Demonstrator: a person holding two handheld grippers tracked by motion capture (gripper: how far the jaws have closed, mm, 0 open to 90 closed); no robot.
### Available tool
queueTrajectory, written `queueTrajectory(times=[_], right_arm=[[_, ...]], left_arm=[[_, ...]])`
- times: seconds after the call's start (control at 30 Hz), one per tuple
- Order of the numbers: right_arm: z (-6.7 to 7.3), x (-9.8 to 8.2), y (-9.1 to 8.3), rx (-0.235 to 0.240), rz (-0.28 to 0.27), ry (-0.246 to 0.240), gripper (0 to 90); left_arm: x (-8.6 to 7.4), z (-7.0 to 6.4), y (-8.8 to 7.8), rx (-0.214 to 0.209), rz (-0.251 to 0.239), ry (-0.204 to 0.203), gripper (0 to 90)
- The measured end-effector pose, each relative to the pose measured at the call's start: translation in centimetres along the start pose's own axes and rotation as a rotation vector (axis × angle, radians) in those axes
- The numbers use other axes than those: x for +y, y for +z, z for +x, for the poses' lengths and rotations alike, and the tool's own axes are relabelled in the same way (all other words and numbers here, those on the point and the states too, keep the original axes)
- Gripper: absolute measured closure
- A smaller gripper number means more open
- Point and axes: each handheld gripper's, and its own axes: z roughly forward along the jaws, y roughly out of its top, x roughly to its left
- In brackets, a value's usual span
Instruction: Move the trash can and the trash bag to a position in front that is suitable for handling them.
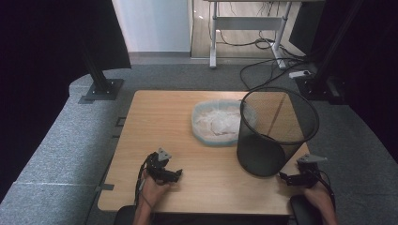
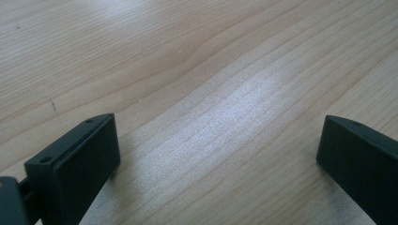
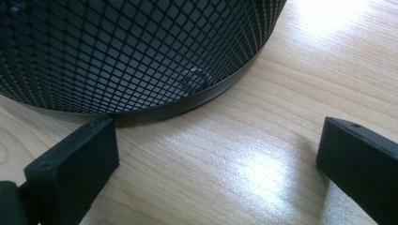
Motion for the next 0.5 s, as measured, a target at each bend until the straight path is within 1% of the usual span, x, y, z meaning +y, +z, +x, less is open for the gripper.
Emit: queueTrajectory(times=[0.1,0.27,0.5], right_arm=[[0.00,0.00,0.00,0.000,0.000,0.000,0.0],[0.00,0.00,0.00,0.001,-0.001,0.000,0.0],[0.00,0.00,0.00,0.002,0.000,-0.002,0.0]], left_arm=[[0.03,-0.04,0.02,0.001,0.000,-0.002,0.0],[0.16,-0.24,0.15,0.019,0.002,-0.020,0.0],[0.21,-0.27,0.19,0.024,0.002,-0.025,0.0]])
